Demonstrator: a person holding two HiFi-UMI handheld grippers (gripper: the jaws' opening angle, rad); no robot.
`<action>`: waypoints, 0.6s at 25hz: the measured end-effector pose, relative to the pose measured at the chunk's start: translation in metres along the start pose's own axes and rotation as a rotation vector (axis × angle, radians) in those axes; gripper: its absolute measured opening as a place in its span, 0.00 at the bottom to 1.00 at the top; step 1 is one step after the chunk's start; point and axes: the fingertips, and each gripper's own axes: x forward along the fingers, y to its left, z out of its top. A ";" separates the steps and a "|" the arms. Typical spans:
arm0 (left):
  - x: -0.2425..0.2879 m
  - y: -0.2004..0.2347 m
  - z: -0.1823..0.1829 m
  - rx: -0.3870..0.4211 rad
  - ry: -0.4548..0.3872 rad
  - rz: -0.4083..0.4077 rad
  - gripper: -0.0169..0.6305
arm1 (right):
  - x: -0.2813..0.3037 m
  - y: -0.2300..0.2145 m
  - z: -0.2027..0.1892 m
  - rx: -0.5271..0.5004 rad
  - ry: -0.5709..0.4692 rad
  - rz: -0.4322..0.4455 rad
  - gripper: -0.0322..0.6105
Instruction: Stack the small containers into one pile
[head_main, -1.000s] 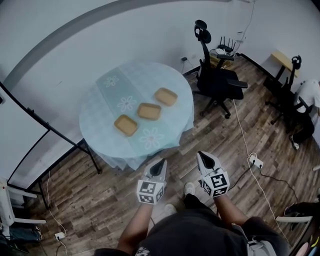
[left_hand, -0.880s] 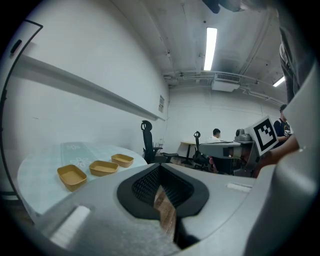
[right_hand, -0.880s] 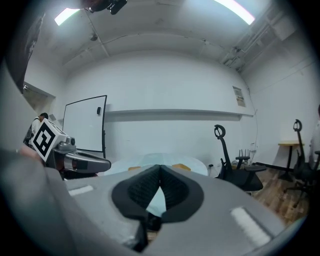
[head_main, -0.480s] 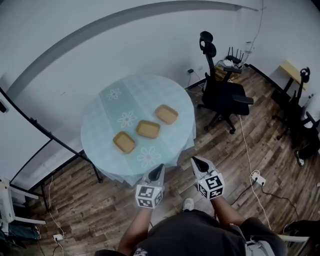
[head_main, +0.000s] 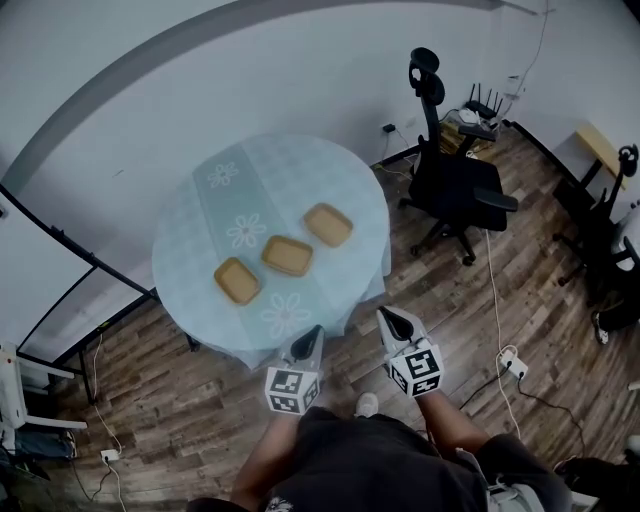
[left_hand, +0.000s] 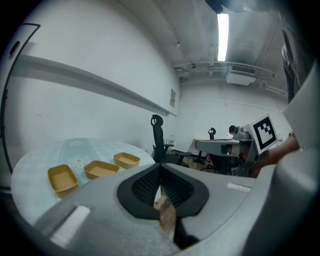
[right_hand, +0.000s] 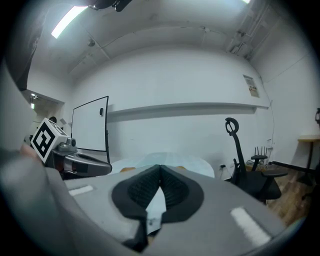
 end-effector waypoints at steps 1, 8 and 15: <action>0.003 0.002 -0.002 -0.008 0.004 0.001 0.03 | 0.005 0.000 -0.001 0.001 0.005 0.010 0.05; 0.039 0.026 0.008 -0.038 -0.004 -0.012 0.03 | 0.054 -0.009 0.014 -0.044 -0.018 0.013 0.05; 0.065 0.075 0.033 -0.024 -0.040 -0.016 0.03 | 0.108 -0.007 0.031 -0.052 -0.025 0.014 0.05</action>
